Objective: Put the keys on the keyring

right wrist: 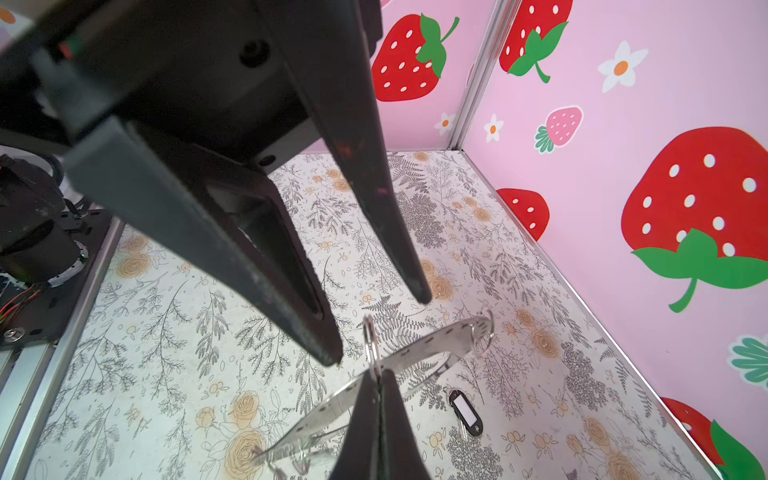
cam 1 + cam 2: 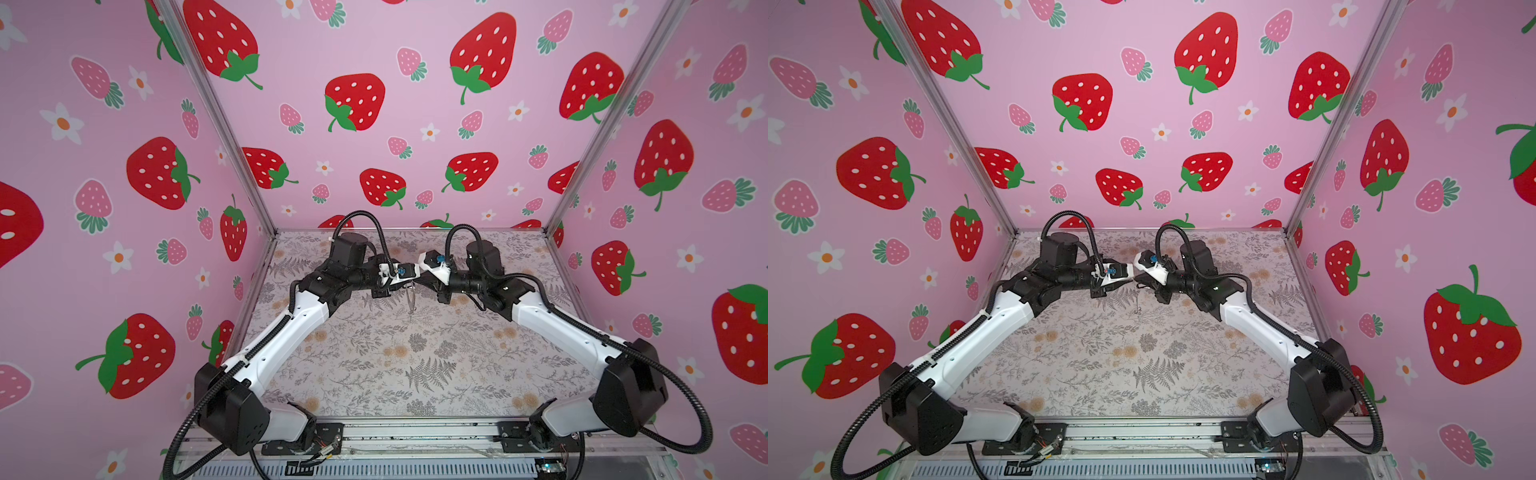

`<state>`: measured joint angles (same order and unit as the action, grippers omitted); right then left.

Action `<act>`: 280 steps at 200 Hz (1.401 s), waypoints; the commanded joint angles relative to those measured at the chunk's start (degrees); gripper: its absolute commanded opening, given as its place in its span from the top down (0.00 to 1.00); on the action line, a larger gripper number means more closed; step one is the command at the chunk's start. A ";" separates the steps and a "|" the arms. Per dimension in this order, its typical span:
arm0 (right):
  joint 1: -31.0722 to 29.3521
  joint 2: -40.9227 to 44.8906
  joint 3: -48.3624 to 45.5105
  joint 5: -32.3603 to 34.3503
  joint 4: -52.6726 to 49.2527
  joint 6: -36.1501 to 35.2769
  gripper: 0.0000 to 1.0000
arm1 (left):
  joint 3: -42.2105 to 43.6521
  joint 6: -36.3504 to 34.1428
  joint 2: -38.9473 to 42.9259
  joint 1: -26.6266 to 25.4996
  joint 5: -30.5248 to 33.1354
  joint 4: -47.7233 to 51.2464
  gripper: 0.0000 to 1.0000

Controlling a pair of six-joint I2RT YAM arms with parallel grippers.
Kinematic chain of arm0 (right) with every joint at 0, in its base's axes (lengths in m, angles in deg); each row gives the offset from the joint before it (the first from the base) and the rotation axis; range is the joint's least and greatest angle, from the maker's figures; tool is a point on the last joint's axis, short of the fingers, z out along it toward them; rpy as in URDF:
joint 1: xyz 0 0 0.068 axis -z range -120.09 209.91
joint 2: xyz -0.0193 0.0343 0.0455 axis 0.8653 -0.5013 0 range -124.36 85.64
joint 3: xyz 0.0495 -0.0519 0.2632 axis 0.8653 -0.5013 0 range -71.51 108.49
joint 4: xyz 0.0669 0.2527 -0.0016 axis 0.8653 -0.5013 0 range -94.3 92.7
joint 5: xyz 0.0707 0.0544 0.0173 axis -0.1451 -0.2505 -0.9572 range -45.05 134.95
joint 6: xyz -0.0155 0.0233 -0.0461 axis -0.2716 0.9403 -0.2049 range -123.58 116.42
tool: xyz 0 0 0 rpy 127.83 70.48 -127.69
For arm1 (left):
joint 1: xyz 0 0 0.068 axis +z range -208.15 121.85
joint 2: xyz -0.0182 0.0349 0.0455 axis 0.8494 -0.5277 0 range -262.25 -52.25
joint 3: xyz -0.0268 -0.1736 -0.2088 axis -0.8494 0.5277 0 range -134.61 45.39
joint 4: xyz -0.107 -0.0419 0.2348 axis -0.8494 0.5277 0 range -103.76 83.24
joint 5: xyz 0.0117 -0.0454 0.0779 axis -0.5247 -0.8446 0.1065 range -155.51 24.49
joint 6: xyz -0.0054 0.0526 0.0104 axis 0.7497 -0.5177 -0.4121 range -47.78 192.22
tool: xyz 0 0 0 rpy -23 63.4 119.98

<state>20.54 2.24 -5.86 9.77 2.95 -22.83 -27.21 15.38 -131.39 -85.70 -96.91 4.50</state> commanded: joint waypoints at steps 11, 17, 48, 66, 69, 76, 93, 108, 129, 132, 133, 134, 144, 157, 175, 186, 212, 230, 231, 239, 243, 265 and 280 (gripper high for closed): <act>-0.52 0.39 2.52 -0.50 0.42 -1.32 1.00 | -3.60 -1.21 -0.73 -0.31 -0.33 2.92 0.69; -0.53 0.41 2.55 -0.47 0.48 -1.45 1.00 | -3.81 -1.17 -0.91 -0.35 -0.49 3.16 0.69; -0.77 0.90 2.45 0.01 0.73 -1.76 1.00 | -4.91 -1.45 -1.80 -0.31 -1.47 5.58 0.72; -0.88 1.19 2.31 0.34 0.95 -2.06 1.00 | -5.34 -1.29 -2.29 -0.33 -1.65 6.20 0.73; -0.88 1.21 2.37 0.31 0.94 -2.04 1.00 | -5.38 -1.21 -2.39 -0.36 -1.65 6.25 0.73; -0.85 1.30 2.24 0.31 1.02 -2.14 1.00 | -5.66 -1.25 -2.61 -0.31 -1.73 6.64 0.75; -0.96 1.57 2.14 0.48 1.33 -2.33 1.00 | -6.36 -1.08 -3.14 -0.32 -1.83 7.61 0.76; -1.00 1.66 2.01 0.86 1.33 -2.46 1.00 | -6.63 -0.92 -3.49 -0.31 -1.83 7.98 0.77; -1.05 1.96 1.83 1.09 1.59 -2.81 1.00 | -7.03 -0.72 -3.94 -0.35 -1.74 8.45 0.77; -1.04 1.98 1.77 1.08 1.67 -2.79 1.00 | -7.10 -0.66 -4.01 -0.32 -1.76 8.52 0.78; -1.05 1.99 1.77 1.08 1.68 -2.76 1.00 | -7.15 -0.65 -4.06 -0.31 -1.79 8.58 0.78; -1.05 2.00 1.77 1.08 1.68 -2.79 1.00 | -7.18 -0.65 -4.12 -0.31 -1.81 8.61 0.78; -1.01 1.99 1.80 1.19 1.86 -2.85 1.00 | -7.59 -0.58 -4.51 -0.31 -1.99 9.15 0.80; -0.99 2.00 1.76 1.30 1.95 -3.07 1.00 | -8.22 -0.88 -4.96 -0.38 -2.13 10.03 0.82; -1.03 2.09 1.72 1.41 2.20 -3.47 1.00 | -8.73 -1.08 -5.48 -0.30 -2.50 10.81 0.88; -1.07 2.35 1.60 1.58 2.50 -3.76 1.00 | -8.96 -1.09 -5.68 -0.32 -2.75 10.96 0.93; -1.08 3.04 0.46 2.00 4.16 -4.15 1.00 | -9.23 -1.18 -6.08 -0.31 -3.86 11.18 1.00; -1.10 3.45 -0.33 2.37 5.09 -4.56 1.00 | -9.14 -1.25 -6.07 -0.15 -5.24 11.16 1.00; -1.12 3.48 -0.38 2.38 5.15 -4.57 1.00 | -9.14 -1.21 -6.05 -0.14 -5.33 11.13 1.00; -0.99 3.62 -0.61 2.51 5.25 -4.73 1.00 | -9.06 -0.96 -6.06 0.10 -6.23 10.86 1.00; -1.04 3.67 -0.68 2.48 5.24 -4.84 1.00 | -8.97 -0.82 -6.02 0.29 -6.76 10.71 1.00; -1.03 4.01 -0.92 2.07 5.27 -5.10 1.00 | -8.55 -0.25 -5.86 0.83 -8.31 9.88 0.99; -1.04 4.07 -1.12 2.24 5.25 -4.93 1.00 | -7.95 -0.58 -5.64 0.83 -7.35 9.41 0.74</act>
<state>19.92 3.64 -6.76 13.40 4.04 -26.39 -34.38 15.18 -136.20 -84.92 -102.22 13.14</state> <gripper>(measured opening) 0.045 0.128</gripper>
